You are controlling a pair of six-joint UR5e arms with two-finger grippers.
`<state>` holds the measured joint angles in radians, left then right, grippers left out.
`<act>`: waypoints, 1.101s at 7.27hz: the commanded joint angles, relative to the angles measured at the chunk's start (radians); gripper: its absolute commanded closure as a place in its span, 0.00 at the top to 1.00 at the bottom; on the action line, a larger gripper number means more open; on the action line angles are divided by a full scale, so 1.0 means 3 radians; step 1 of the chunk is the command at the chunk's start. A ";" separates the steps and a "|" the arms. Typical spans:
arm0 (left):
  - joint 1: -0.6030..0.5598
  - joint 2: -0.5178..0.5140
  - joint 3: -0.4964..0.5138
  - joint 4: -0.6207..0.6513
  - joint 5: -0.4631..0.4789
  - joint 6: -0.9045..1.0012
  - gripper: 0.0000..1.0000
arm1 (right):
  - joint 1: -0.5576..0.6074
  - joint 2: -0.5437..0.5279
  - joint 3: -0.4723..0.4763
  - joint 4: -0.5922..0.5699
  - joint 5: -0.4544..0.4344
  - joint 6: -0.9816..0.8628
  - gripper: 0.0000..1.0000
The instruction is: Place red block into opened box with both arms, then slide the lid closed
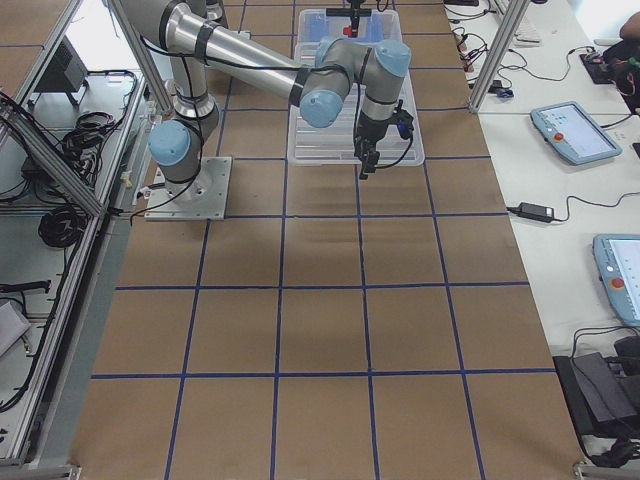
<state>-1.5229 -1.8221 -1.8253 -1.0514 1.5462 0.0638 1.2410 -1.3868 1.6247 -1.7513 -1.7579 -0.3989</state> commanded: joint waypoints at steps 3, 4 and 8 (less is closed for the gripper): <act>-0.0062 -0.0113 -0.0194 0.0314 -0.0010 -0.0181 0.03 | 0.0000 -0.0036 -0.0082 -0.0037 -0.0010 0.0000 1.00; -0.0093 -0.0129 -0.0200 0.0354 0.0000 -0.0157 0.04 | -0.0005 -0.0041 -0.0083 -0.0032 -0.0011 0.0005 1.00; -0.0093 -0.0374 -0.0307 0.0662 -0.0020 -0.0049 0.16 | -0.0101 -0.0056 -0.0062 -0.0032 -0.0005 -0.0020 1.00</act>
<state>-1.5517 -1.9174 -1.9103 -0.8681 1.5412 0.0425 1.2309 -1.4024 1.6052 -1.7627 -1.7607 -0.4009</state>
